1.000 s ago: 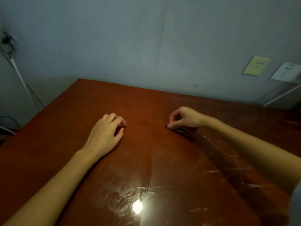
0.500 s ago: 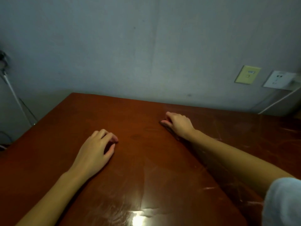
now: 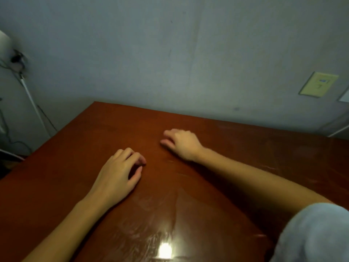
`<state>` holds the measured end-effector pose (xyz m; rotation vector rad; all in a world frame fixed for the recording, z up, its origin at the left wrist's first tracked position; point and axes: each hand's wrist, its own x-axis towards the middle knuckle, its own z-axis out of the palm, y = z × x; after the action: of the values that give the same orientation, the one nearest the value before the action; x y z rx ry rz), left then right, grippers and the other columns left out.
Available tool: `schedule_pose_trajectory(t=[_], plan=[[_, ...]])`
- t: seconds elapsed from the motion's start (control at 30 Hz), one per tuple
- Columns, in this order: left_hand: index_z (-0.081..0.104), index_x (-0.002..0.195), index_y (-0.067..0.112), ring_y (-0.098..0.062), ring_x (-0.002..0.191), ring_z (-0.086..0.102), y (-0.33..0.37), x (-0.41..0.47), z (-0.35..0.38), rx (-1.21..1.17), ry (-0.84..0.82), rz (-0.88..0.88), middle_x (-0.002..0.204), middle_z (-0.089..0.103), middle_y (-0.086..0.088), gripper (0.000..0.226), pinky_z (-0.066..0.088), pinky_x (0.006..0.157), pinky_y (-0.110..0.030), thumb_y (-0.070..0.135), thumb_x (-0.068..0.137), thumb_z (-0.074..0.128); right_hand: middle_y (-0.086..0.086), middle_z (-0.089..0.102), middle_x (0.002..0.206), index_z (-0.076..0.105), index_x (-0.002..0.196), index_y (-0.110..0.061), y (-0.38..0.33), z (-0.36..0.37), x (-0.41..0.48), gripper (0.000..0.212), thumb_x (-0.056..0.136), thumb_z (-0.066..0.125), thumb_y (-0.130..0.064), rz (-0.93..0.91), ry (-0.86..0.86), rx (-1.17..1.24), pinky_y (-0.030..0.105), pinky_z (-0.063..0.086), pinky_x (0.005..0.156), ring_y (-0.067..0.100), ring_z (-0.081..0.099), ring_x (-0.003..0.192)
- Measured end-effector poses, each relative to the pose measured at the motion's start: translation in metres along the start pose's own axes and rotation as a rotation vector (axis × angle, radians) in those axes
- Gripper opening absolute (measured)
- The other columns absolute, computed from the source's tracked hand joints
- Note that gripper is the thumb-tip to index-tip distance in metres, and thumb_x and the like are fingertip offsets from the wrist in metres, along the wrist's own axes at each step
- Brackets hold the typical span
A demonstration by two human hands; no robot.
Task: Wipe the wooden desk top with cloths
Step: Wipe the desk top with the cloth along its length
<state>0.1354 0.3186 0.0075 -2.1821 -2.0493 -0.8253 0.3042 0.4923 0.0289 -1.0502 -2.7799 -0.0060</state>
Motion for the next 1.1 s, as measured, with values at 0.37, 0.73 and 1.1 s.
schedule_pose_trajectory(t=[0.37, 0.73, 1.1], plan=[[0.061, 0.103, 0.029, -0.006, 0.094, 0.049, 0.000, 0.000, 0.001, 0.007, 0.002, 0.000, 0.100, 0.052, 0.013, 0.015, 0.044, 0.077, -0.025, 0.024, 0.089, 0.058, 0.011, 0.063, 0.102, 0.053, 0.095, -0.018, 0.079, -0.011, -0.022, 0.030, 0.099, 0.039, -0.044, 0.243, 0.043, -0.028, 0.040, 0.045, 0.072, 0.035, 0.060, 0.096], [0.062, 0.104, 0.027, -0.009, 0.096, 0.050, 0.000, -0.002, -0.001, 0.001, 0.008, 0.009, 0.101, 0.054, 0.011, 0.015, 0.046, 0.079, -0.029, 0.024, 0.090, 0.057, -0.003, 0.055, 0.085, 0.048, 0.085, -0.025, -0.022, -0.014, -0.092, 0.023, 0.099, 0.041, -0.042, -0.207, -0.004, 0.082, 0.036, 0.049, 0.057, 0.022, 0.059, 0.076], [0.062, 0.103, 0.026, -0.010, 0.094, 0.051, 0.002, 0.001, -0.001, 0.002, 0.012, 0.018, 0.099, 0.054, 0.010, 0.015, 0.046, 0.078, -0.029, 0.022, 0.089, 0.059, 0.010, 0.065, 0.100, 0.053, 0.096, -0.020, 0.046, -0.011, -0.051, 0.025, 0.099, 0.038, -0.040, 0.270, 0.073, -0.072, 0.038, 0.044, 0.067, 0.035, 0.062, 0.090]])
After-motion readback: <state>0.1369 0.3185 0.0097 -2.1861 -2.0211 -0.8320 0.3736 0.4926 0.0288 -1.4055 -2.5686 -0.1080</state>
